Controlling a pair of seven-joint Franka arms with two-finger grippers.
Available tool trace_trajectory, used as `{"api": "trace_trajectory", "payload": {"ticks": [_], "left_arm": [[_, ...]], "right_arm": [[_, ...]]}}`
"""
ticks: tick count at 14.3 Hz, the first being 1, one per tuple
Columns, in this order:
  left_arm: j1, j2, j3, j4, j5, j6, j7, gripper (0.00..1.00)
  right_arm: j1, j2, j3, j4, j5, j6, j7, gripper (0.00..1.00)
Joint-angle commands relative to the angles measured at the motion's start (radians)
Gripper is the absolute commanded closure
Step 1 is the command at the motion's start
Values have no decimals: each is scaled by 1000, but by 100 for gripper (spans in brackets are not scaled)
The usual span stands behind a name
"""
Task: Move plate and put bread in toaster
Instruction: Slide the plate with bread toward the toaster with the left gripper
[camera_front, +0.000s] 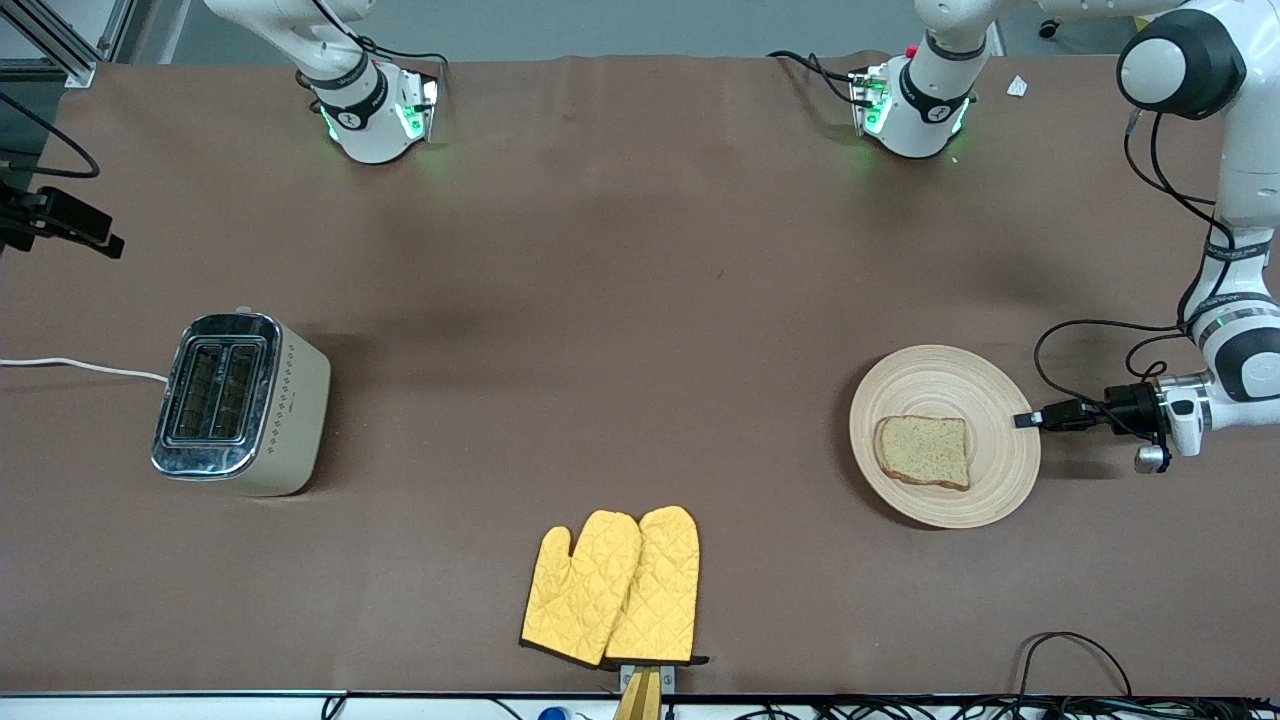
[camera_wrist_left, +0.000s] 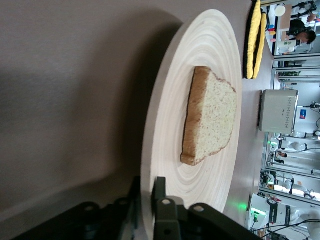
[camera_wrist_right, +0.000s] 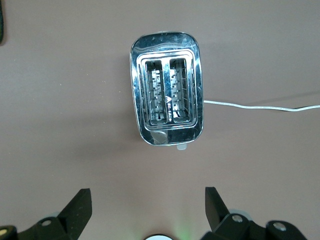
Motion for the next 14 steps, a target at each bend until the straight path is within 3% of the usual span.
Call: {"api": "trace_trajectory", "payload": {"ticks": [1, 4, 8, 12, 14], "left_arm": [[-5, 5, -41, 17, -9, 11, 27, 100], [-2, -15, -133, 18, -4, 9, 4, 100], [-28, -23, -306, 29, 4, 14, -115, 100], [-221, -17, -342, 29, -15, 130, -187, 100], [-322, -14, -342, 24, -94, 213, -187, 100]], "right_arm": [[-8, -9, 6, -5, 7, -6, 7, 0], [-8, -9, 6, -5, 6, -7, 7, 0], [-9, -9, 4, -5, 7, -7, 4, 0], [-9, -9, 4, -5, 6, -9, 6, 0], [-9, -9, 6, -4, 6, -15, 6, 0]]}}
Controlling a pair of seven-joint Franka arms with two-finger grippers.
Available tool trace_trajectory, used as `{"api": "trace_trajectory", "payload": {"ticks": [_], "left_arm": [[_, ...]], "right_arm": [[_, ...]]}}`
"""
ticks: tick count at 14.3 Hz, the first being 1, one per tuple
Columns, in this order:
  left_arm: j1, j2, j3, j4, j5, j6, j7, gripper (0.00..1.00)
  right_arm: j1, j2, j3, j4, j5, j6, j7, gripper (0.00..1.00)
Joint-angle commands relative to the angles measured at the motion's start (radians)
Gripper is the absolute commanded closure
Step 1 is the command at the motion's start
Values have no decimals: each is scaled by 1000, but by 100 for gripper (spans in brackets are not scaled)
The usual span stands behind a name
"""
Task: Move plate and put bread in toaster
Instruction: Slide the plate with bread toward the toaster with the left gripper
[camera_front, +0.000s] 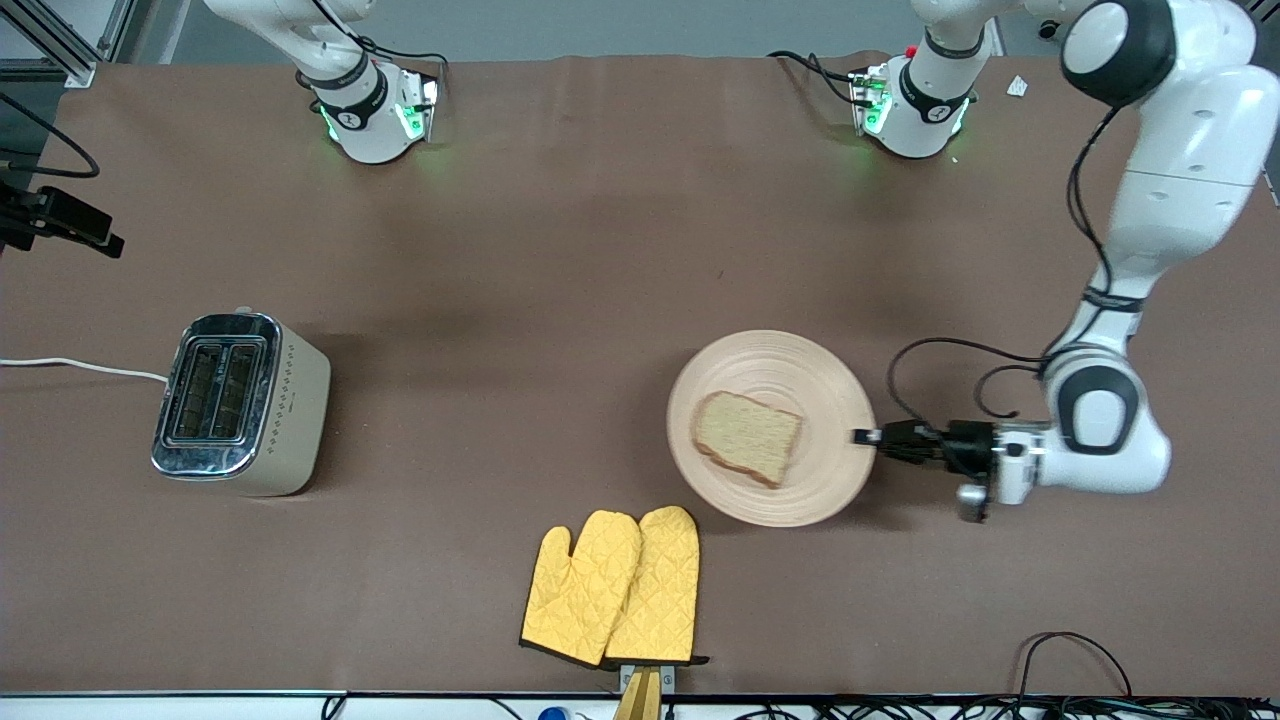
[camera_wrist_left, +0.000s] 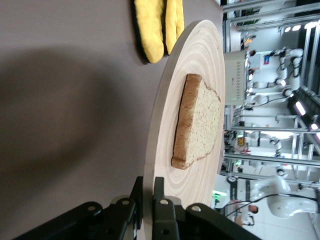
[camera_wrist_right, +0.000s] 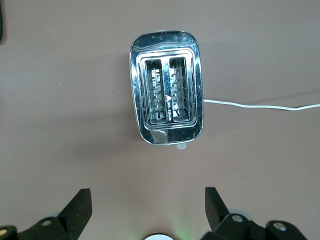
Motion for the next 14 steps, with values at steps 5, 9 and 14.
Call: {"api": "trace_trajectory", "payload": {"ticks": [5, 9, 14], "left_arm": [[-296, 6, -1, -16, -186, 193, -4, 100], [-412, 8, -1, -67, -288, 330, -6, 100], [-494, 12, -1, -98, -349, 460, -87, 100]], "right_arm": [[-9, -9, 6, -1, 6, -8, 6, 0], [-11, -9, 5, -1, 32, -6, 4, 0], [-21, -9, 5, -5, 32, -8, 1, 0]]}}
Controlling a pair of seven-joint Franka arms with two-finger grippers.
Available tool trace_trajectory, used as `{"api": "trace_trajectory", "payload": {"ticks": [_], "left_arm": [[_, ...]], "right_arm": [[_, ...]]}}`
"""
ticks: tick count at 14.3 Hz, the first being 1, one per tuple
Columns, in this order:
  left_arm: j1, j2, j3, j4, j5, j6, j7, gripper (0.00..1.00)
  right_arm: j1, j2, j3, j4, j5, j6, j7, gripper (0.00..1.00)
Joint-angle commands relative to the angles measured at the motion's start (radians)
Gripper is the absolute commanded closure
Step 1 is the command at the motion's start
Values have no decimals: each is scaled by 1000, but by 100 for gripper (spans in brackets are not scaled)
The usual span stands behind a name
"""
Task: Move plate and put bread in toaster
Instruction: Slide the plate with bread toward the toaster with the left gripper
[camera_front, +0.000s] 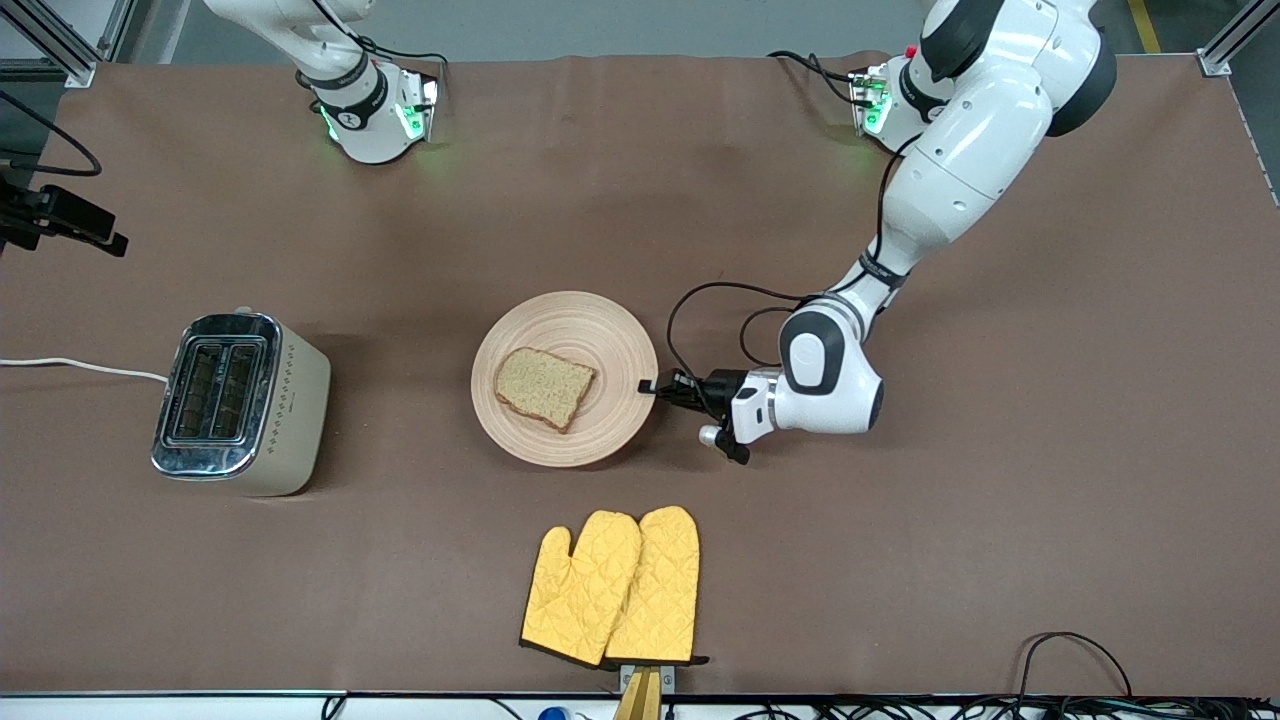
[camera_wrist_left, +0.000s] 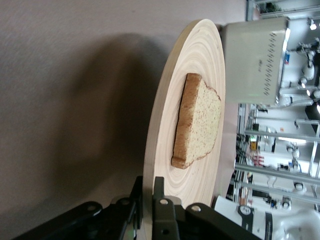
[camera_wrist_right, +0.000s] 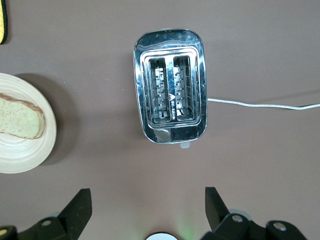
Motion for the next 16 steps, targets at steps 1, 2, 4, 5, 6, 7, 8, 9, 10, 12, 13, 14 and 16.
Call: {"api": "trace_trajectory", "payload": {"ticks": [1, 2, 4, 5, 6, 7, 8, 9, 10, 12, 13, 14, 16], "left_arm": [[-32, -14, -4, -12, -45, 62, -36, 100], [-34, -13, -4, -14, -45, 70, -45, 98], [-40, -16, -2, -24, -45, 72, -79, 69], [-37, -20, 1, -32, -42, 72, -85, 45], [-31, -22, 2, -32, -42, 72, -87, 3], [-23, -25, 5, -34, -42, 72, -87, 0], [-11, -38, 8, -35, -40, 72, -91, 0], [13, -69, 13, -40, -34, 73, -129, 0], [20, -112, 24, -55, -28, 76, -203, 0], [21, -216, 65, -75, 82, 76, -335, 0], [35, -251, 67, -73, 171, 73, -407, 0], [56, -282, 68, -73, 254, 70, -486, 0], [116, -353, 68, -57, 489, 15, -705, 0]], "right_arm": [[-22, -9, 7, -7, 18, -6, 1, 0], [-22, -9, 5, -8, 20, -7, 1, 0], [-22, -9, 5, -12, 21, -18, 1, 0], [-20, -9, 5, -12, 21, -15, 1, 0], [-20, -9, 7, -10, 21, -7, 1, 0], [-20, -9, 7, -10, 21, -6, 1, 0], [-20, -9, 7, -12, 23, -6, 1, 0], [-20, -9, 7, -10, 23, -6, 1, 0], [-19, -9, 7, -10, 23, -6, 1, 0], [-13, -9, 10, -12, 23, -7, 3, 0], [-11, -6, 12, -12, 26, -7, 3, 0], [-8, -6, 12, -16, 59, -7, 7, 0], [24, 0, 15, -36, 83, 11, 15, 0]]}}
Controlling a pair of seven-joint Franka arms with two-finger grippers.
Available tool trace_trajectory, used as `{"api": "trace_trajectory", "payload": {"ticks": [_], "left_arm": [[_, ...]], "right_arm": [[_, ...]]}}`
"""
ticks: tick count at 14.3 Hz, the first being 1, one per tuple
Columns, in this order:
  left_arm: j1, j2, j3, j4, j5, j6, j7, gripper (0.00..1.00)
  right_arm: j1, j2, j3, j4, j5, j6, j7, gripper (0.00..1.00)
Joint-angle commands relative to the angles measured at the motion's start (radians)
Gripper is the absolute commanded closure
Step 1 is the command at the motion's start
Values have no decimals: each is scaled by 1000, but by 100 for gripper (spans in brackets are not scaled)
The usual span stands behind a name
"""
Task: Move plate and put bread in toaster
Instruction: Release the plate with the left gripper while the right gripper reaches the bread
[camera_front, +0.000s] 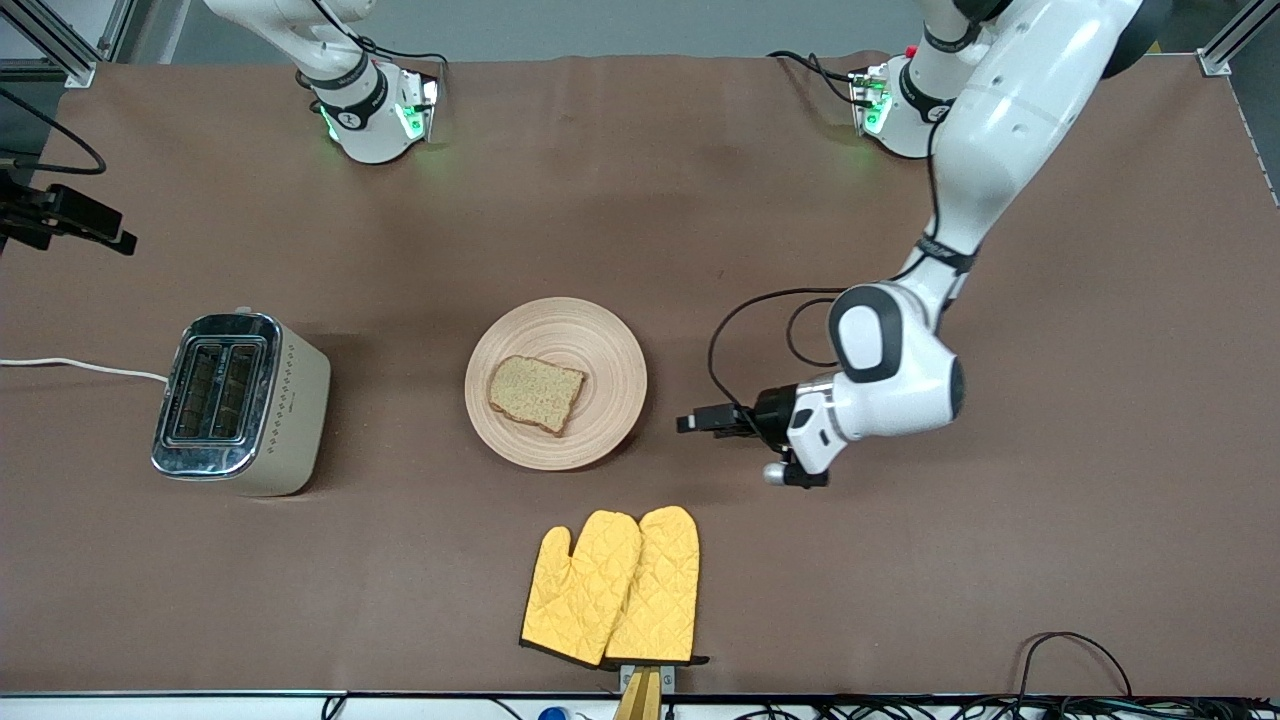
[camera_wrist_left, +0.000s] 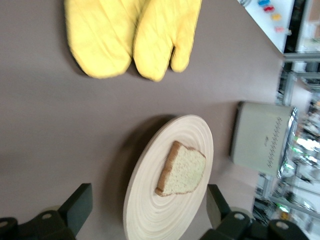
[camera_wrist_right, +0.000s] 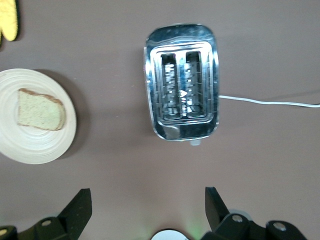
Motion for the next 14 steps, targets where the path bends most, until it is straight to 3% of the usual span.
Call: {"api": "trace_trajectory", "payload": {"ticks": [1, 4, 6, 10, 14], "left_arm": [[70, -121, 6, -12, 280, -91, -234, 0], [116, -193, 7, 67, 566, -303, -394, 0], [137, -260, 9, 80, 695, -434, -427, 0], [159, -374, 12, 95, 887, -585, -428, 0], [197, -465, 13, 141, 1025, -721, -415, 0]], "right_arm": [[69, 5, 7, -50, 25, 60, 34, 0], [157, 57, 9, -106, 30, 178, 185, 0], [215, 89, 9, -145, 54, 236, 291, 0], [327, 120, 9, -364, 79, 578, 409, 0], [445, 272, 9, -399, 79, 781, 583, 0]]}}
